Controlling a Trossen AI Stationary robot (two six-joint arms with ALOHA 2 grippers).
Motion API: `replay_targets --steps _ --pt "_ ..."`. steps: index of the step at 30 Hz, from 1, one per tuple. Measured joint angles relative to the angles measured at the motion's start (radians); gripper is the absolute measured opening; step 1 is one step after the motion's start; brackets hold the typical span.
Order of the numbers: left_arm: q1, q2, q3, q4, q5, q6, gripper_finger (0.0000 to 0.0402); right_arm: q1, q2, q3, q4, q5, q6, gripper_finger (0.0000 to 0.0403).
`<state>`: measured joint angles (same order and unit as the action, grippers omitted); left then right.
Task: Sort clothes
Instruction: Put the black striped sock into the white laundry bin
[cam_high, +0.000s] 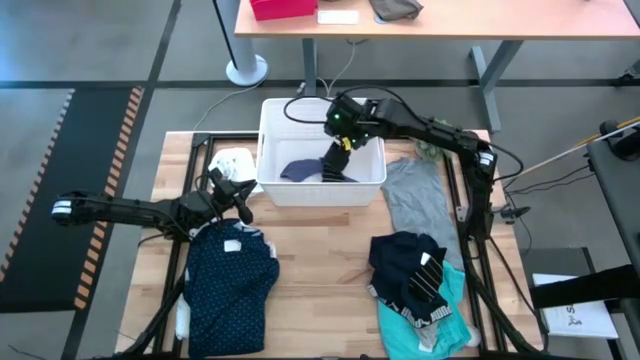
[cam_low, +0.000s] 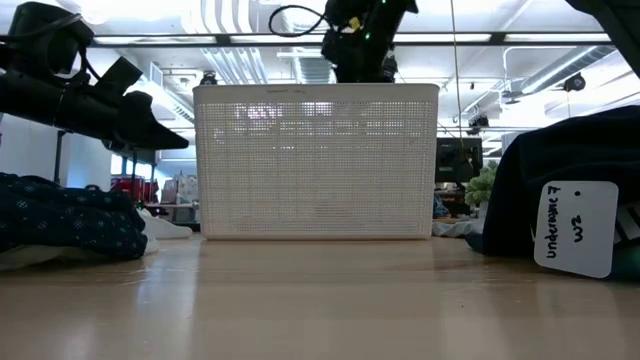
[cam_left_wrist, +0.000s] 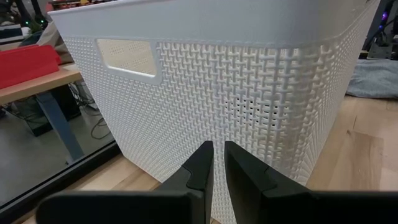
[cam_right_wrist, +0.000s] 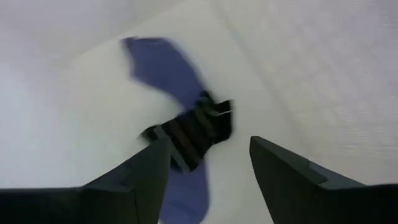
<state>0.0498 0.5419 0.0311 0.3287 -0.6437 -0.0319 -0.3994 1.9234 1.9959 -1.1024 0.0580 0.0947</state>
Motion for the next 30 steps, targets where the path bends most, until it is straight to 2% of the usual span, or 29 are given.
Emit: replay_targets --steps 4,10,12,15,24,30 --pt "0.0 0.0 0.0 0.0 0.0 0.0 0.0027 0.007 -0.018 0.041 -0.05 -0.137 -0.053 0.0169" --pt "0.0 0.0 0.0 0.0 0.0 0.0 0.0027 0.028 -0.074 0.045 -0.069 -0.136 -0.116 0.0036" --pt "0.0 0.0 0.0 0.0 0.0 0.0 0.0027 0.032 -0.091 0.044 -0.07 -0.133 -0.123 0.001" --pt "0.0 0.0 0.0 0.0 0.0 0.0 0.0027 0.047 -0.117 0.044 -0.071 -0.128 -0.129 0.0015" --pt "0.0 0.0 0.0 0.0 0.0 0.0 0.0027 0.137 -0.213 0.038 -0.162 -0.008 -0.131 0.0002" --pt "0.0 0.0 0.0 0.001 0.0 0.0 0.0027 0.203 -0.3 -0.006 -0.179 0.006 -0.084 0.0"
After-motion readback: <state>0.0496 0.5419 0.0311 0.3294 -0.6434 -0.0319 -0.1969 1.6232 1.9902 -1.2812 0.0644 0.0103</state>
